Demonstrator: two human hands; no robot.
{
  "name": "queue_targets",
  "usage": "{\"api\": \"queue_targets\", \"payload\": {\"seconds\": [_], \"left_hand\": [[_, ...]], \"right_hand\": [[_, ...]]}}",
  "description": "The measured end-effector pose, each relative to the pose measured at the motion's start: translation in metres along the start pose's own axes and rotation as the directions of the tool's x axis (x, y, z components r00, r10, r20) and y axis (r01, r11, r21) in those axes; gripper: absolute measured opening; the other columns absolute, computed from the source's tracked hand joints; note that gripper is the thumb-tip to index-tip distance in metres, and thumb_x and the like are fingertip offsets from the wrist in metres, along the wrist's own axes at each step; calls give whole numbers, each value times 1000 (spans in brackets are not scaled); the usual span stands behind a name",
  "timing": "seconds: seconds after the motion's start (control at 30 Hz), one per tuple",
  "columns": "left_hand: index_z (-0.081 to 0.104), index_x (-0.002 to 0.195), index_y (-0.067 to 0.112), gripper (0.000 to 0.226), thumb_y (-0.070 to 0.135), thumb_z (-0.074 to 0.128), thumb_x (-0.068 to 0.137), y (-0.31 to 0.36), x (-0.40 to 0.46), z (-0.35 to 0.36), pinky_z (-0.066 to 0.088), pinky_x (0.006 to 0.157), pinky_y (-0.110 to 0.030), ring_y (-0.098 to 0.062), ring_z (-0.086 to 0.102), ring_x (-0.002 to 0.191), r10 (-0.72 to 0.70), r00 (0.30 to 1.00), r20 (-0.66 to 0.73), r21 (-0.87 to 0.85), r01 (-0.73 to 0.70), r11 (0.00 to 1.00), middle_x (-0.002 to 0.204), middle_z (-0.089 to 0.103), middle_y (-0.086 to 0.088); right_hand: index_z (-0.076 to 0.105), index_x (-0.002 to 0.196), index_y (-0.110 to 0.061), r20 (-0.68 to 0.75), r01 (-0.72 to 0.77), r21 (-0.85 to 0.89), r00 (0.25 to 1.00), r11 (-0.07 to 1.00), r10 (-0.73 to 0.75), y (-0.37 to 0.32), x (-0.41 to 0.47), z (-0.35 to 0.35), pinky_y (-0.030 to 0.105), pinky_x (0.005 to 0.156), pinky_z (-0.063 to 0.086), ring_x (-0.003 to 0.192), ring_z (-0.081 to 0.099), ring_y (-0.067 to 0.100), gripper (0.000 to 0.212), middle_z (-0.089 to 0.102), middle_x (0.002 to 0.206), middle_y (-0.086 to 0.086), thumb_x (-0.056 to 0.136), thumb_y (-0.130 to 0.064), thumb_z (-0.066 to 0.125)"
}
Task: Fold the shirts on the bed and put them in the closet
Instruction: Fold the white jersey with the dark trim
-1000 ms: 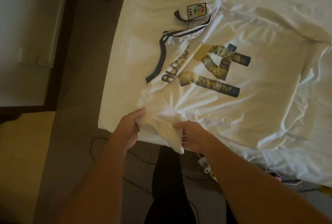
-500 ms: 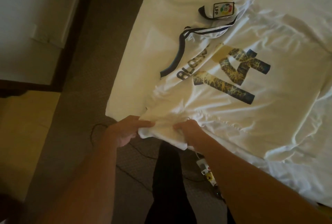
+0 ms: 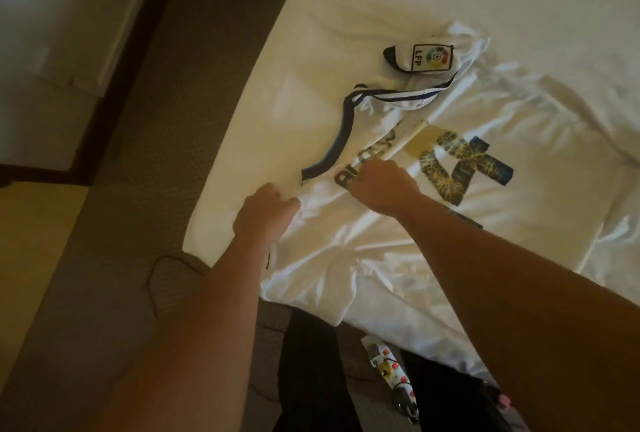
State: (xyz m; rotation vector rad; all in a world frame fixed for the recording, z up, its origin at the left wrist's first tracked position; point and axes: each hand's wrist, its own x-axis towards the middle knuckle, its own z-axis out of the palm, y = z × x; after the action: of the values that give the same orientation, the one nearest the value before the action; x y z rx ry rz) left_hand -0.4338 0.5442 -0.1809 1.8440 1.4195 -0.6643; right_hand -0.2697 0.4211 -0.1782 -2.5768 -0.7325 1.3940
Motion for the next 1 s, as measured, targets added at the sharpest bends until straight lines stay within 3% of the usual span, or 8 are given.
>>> {"api": "queue_targets", "payload": {"seconds": [0.1,0.2,0.4,0.5,0.57,0.73,0.8,1.0], "left_hand": [[60,108,19,39,46,68,81,22,23,4,52,80,-37,-23,63,90,9,999,-38,-232,-17,973,100,66,-1],[58,100,21,37,48,73,80,32,38,8,47,64,-32,-16,64,76,90,996,-18,-205,-92,974,89,68,1],[68,82,17,33,47,78,71,31,57,4,50,62,-32,-24,70,71,160,975,155,-287,-110,952,71,71,-1],[68,83,19,15,29,75,74,31,68,0,57,71,-40,-28,71,76,22,1000,-4,-527,-20,850,74,72,-3],[68,90,17,12,27,72,85,34,75,-8,59,80,-45,-28,70,83,-114,971,-209,-666,-56,744,83,71,-6],[63,115,21,27,19,59,89,56,83,-15,50,97,-49,-33,60,109,-168,892,-420,-432,-33,901,114,64,-6],[58,129,21,41,20,62,89,81,78,-16,42,99,-49,-37,51,120,-114,872,-475,-254,-12,967,129,56,-11],[66,118,21,30,40,55,97,208,94,-7,34,98,-44,-30,50,117,285,838,-466,1,-322,947,124,58,-8]], "right_hand": [[56,129,-20,-300,72,56,953,996,-52,-7,37,-31,37,86,49,103,60,30,34,63,122,11,95,-20,50],[36,148,-24,-322,90,-15,943,996,-90,-15,71,-50,44,95,46,125,54,35,56,49,146,10,94,-15,49],[31,141,-21,-426,10,-16,905,1000,-16,-35,109,-61,39,68,41,94,59,37,52,57,114,12,93,-15,51],[46,126,-13,-388,-24,-104,922,994,-18,-44,118,-70,39,70,44,93,60,35,30,62,108,13,98,-18,51],[54,122,-11,-439,108,58,896,992,-72,-51,125,-76,37,76,48,100,62,34,24,65,109,13,99,-15,49],[31,156,-27,-258,275,479,952,834,-166,-54,128,-85,38,83,58,106,64,25,64,60,131,9,98,-12,52],[41,153,-23,-321,267,520,941,811,-104,-41,122,-90,28,81,57,102,64,15,57,60,132,3,98,-11,51],[66,119,-14,-838,271,321,528,908,139,31,125,-130,44,91,49,111,51,27,27,59,119,7,95,-18,54]]}}
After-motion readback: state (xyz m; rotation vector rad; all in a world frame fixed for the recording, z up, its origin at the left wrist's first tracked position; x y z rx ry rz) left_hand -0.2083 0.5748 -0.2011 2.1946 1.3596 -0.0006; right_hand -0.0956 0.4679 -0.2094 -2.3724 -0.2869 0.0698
